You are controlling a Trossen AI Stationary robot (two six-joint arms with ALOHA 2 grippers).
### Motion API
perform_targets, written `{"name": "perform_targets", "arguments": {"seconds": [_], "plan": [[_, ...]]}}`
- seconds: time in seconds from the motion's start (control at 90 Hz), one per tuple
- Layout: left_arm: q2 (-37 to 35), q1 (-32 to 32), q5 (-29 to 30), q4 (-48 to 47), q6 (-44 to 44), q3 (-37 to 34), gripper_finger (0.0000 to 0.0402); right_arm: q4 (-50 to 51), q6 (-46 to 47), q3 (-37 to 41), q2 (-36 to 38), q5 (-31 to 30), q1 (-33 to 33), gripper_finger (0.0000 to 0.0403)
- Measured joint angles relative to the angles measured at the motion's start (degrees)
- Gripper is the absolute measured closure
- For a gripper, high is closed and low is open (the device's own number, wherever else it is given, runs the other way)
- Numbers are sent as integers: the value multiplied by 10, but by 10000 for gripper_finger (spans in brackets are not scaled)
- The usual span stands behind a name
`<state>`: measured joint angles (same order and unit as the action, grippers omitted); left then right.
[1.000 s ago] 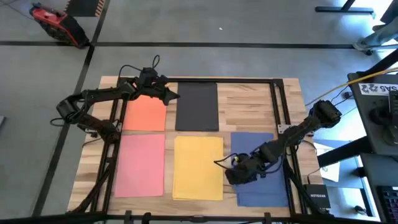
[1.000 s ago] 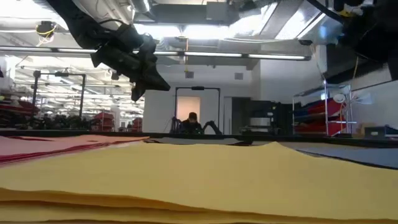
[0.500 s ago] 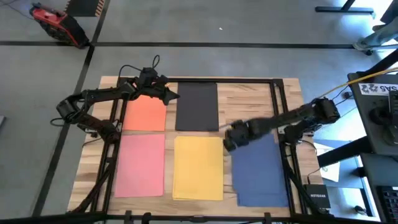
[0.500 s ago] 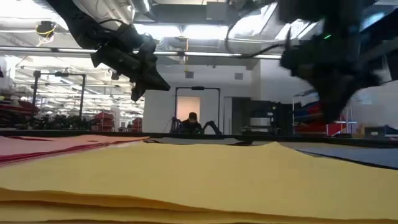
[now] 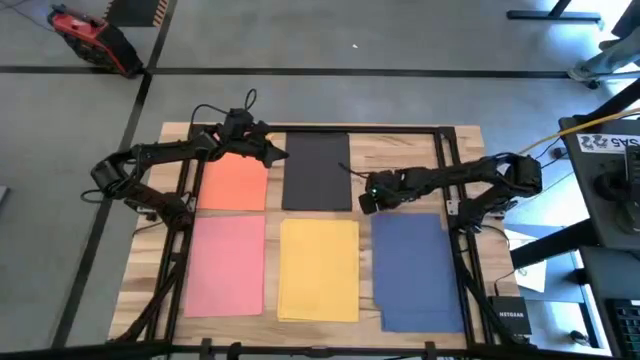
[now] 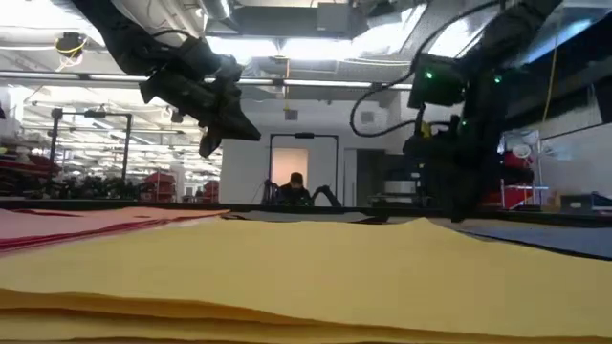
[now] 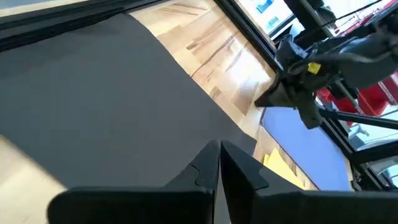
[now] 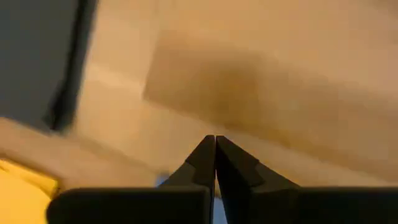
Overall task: Organize paper
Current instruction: Stack the blue color paper on top of the other blue color paper
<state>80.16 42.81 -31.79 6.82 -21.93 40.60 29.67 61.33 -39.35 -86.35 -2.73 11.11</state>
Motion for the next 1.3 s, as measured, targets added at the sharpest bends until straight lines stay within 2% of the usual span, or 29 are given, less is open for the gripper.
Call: {"name": "perform_targets", "arguments": {"seconds": [0.533, 0.956, 1.078, 1.3], "plan": [[0, 0, 0, -7, -2, 0, 402, 4, 95, 11, 1, 17, -118, 403], [0, 0, 0, -6, 2, 0, 402, 16, 134, 9, 23, 24, -139, 403], [0, 0, 0, -7, 2, 0, 402, 6, 135, -13, 46, 17, -139, 403], [0, 0, 0, -8, -1, 0, 402, -4, 148, -49, 46, -3, -159, 403]]}}
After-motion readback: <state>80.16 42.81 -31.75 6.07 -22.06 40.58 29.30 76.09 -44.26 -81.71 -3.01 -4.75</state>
